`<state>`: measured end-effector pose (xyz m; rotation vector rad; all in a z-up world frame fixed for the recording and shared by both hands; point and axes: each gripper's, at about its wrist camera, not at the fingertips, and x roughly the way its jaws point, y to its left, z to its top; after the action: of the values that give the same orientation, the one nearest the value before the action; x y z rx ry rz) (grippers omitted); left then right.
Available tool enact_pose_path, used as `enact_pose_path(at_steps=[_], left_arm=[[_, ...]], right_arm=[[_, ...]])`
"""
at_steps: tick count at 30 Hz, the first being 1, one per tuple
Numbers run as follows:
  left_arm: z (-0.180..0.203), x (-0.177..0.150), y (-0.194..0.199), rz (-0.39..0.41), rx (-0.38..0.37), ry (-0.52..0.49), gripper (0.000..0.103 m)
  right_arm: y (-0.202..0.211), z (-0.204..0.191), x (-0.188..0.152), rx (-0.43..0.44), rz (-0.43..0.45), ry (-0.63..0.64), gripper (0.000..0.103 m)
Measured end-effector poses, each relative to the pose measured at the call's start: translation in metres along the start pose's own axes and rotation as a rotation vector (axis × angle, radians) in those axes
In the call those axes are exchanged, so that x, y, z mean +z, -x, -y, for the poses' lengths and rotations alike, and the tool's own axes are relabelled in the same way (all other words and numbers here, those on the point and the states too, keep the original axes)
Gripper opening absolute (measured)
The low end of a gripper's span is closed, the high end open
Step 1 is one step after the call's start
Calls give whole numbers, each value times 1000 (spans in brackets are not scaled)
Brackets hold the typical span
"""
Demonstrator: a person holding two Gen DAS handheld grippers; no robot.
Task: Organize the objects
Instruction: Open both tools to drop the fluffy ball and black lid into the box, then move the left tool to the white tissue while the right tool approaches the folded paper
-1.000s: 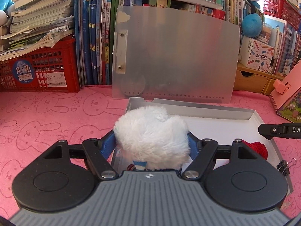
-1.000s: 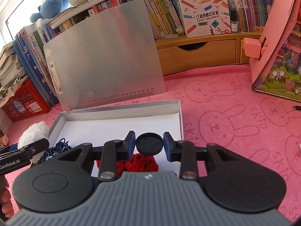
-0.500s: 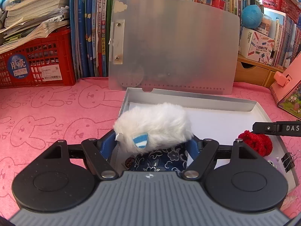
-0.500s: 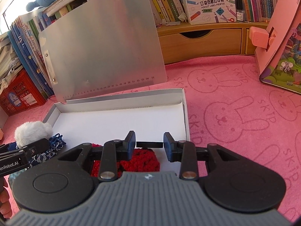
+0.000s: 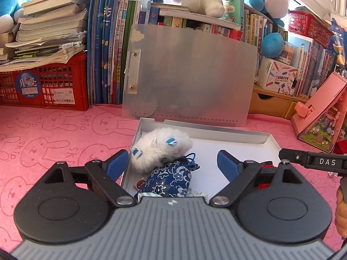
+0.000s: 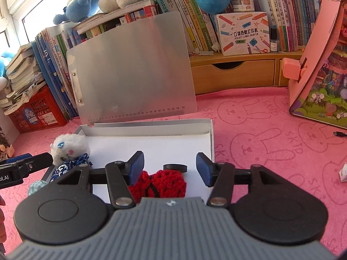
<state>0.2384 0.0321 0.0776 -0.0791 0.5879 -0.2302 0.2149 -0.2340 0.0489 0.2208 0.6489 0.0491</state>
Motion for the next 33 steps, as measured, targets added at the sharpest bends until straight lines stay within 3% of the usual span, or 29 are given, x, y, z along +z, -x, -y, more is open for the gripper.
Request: enact_pose_path(at_steps=[15, 24, 33], left_arm=[[29, -60, 78, 67, -39, -105, 95], [36, -117, 103, 64, -25, -62, 95], [36, -160, 114, 41, 5, -40, 96]], right_arm=[[70, 2, -49, 37, 117, 38, 96], [90, 3, -95, -8, 139, 64, 103], [87, 0, -126, -29, 114, 74, 103]])
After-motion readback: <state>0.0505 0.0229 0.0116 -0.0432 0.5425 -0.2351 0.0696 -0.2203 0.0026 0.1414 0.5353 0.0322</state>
